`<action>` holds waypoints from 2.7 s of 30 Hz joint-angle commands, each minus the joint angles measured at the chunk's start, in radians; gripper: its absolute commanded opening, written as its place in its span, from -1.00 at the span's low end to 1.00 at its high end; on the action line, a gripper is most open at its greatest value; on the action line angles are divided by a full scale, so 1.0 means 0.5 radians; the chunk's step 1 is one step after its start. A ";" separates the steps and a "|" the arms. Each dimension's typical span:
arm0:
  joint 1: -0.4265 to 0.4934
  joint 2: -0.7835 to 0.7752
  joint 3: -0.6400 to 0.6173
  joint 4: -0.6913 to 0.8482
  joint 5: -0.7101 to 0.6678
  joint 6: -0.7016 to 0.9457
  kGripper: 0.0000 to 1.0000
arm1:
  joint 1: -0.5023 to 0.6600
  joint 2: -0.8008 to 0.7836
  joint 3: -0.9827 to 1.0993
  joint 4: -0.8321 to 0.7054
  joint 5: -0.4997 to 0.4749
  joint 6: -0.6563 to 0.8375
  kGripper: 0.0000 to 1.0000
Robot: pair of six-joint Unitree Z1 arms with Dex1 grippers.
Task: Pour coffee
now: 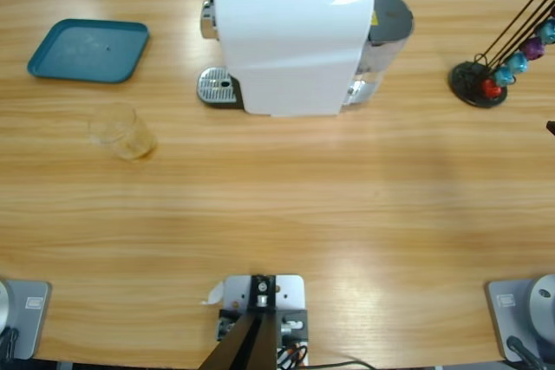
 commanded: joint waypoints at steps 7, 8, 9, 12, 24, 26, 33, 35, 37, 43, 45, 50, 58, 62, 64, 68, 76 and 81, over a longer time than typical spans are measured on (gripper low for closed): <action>-0.140 -0.139 -0.355 -0.016 0.069 -0.009 -1.00 | -0.026 0.065 0.066 -0.010 0.015 0.005 1.00; -0.147 -0.140 -0.369 -0.015 0.078 -0.011 -1.00 | -0.027 0.068 0.065 -0.010 0.015 0.005 1.00; -0.156 -0.148 -0.375 -0.015 0.094 -0.013 -1.00 | -0.026 0.071 0.064 -0.010 0.016 0.004 1.00; -0.184 -0.175 -0.394 -0.019 0.148 0.007 -0.36 | -0.026 0.076 0.063 -0.010 0.018 0.002 1.00; -0.458 -0.649 0.085 0.303 0.853 1.769 0.94 | -0.030 -0.052 -0.004 0.031 -0.071 0.088 1.00; -0.458 -0.809 0.203 0.499 0.936 2.039 0.95 | -0.087 -0.112 0.003 0.059 -0.112 0.119 1.00; -0.458 -1.136 0.526 0.848 1.000 2.368 1.00 | -0.723 0.104 -0.221 0.155 -0.133 -0.020 0.75; -0.458 -1.200 0.608 0.841 1.016 2.356 1.00 | -0.827 0.251 -0.230 0.088 -0.168 -0.031 0.70; -0.458 -1.244 0.643 0.839 1.016 2.350 1.00 | -0.857 0.355 -0.183 -0.045 -0.297 0.001 0.70; -0.458 -1.325 0.670 0.846 1.019 2.295 1.00 | -0.941 0.602 0.025 -0.520 -0.241 0.227 0.69; -0.458 -1.317 0.670 0.843 1.019 2.259 0.99 | -0.971 0.687 0.038 -0.577 -0.165 0.323 0.69; -0.458 -1.273 0.643 0.838 1.039 2.251 0.99 | -1.009 0.870 0.228 -0.905 -0.099 0.327 0.68; -0.458 -1.205 0.594 0.824 1.053 2.197 0.99 | -1.057 0.928 0.377 -1.209 -0.123 0.296 0.52; -0.458 -1.174 0.583 0.812 1.051 2.192 0.99 | -1.063 0.948 0.377 -1.257 -0.146 0.291 0.52; -0.458 -1.164 0.584 0.809 1.050 2.188 0.99 | -1.067 0.954 0.377 -1.274 -0.169 0.288 0.46; -0.458 -1.152 0.593 0.809 1.050 2.188 0.99 | -1.081 0.965 0.377 -1.289 -0.260 0.281 0.40; -0.458 -1.114 0.593 0.790 1.045 2.188 0.99 | -1.085 0.965 0.402 -1.293 -0.286 0.257 0.22; -0.460 -1.093 0.585 0.775 1.038 2.188 0.99 | -1.088 0.977 0.402 -1.327 -0.303 0.217 0.21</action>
